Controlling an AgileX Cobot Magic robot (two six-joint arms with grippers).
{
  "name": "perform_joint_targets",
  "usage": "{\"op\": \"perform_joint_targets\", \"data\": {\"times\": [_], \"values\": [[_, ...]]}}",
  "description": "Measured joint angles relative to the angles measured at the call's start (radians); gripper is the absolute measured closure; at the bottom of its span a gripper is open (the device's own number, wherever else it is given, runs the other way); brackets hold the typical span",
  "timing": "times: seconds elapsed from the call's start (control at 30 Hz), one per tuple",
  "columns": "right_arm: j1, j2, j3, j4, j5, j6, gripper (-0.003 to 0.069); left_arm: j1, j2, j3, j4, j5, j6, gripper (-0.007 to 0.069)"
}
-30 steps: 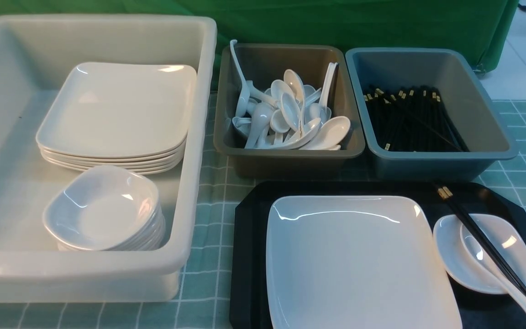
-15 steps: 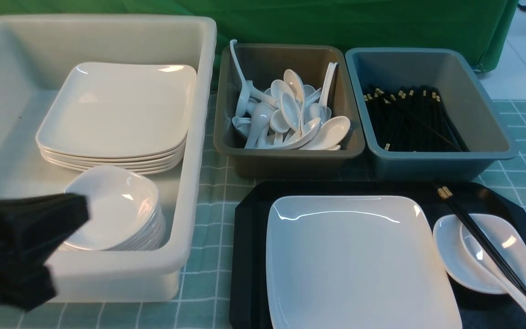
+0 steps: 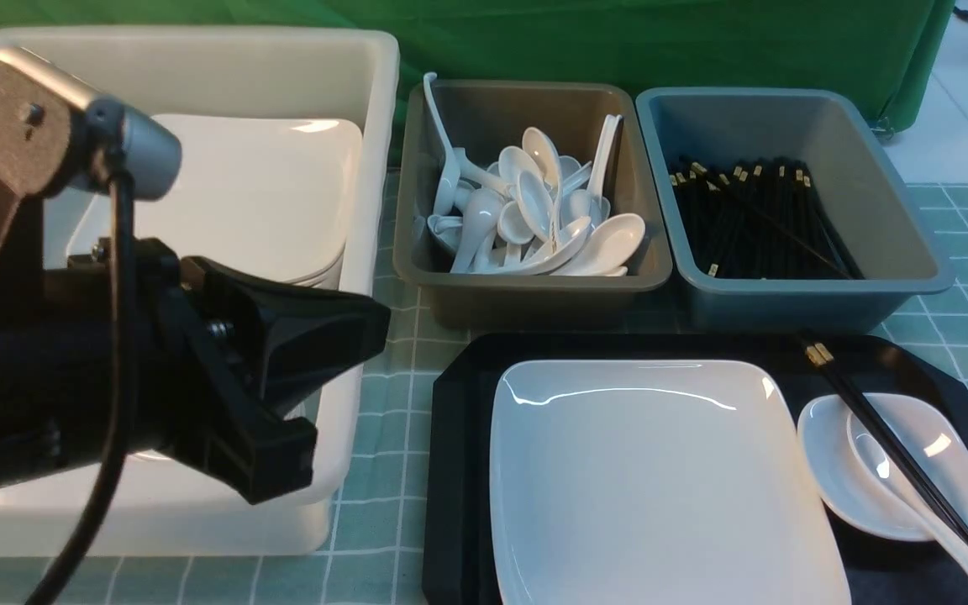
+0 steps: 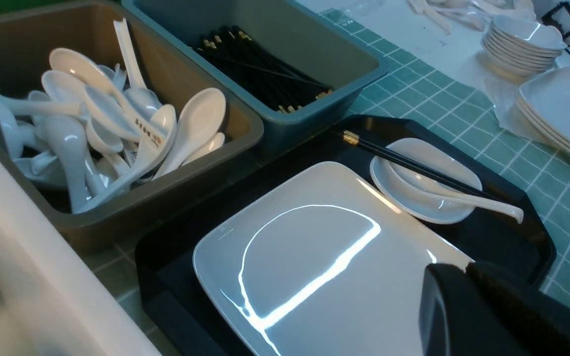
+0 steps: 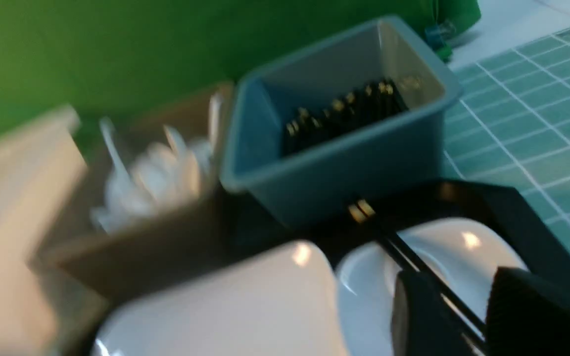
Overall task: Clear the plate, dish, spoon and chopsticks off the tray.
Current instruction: Use the right arm to grab a pair of chopsticks from the plate
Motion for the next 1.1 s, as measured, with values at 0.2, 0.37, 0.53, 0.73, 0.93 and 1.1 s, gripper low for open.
{"op": "perform_joint_targets", "data": {"times": [0.2, 0.37, 0.53, 0.73, 0.93, 1.1], "values": [[0.016, 0.018, -0.042, 0.007, 0.025, 0.151, 0.0461, 0.000, -0.012, -0.001, 0.004, 0.021, 0.013, 0.0607], [0.104, 0.245, -0.302, 0.007, 0.339, -0.044, 0.0508, 0.000, -0.012, -0.001, 0.007, 0.027, 0.013, 0.0607], [0.202, 0.800, -0.674, -0.069, 0.700, -0.273, 0.0506, 0.000, -0.019, -0.001, 0.022, 0.027, 0.023, 0.0607], [0.203, 1.179, -0.890, -0.162, 0.819, -0.380, 0.0460, 0.000, -0.088, -0.001, 0.026, 0.033, 0.054, 0.0607], [0.193, 1.407, -1.029, -0.227, 0.874, -0.456, 0.0386, 0.000, -0.211, -0.001, 0.026, 0.085, 0.077, 0.0607], [0.108, 1.522, -1.048, -0.209, 0.854, -0.505, 0.0328, 0.000, -0.292, -0.002, 0.030, 0.167, 0.080, 0.0607]]}}
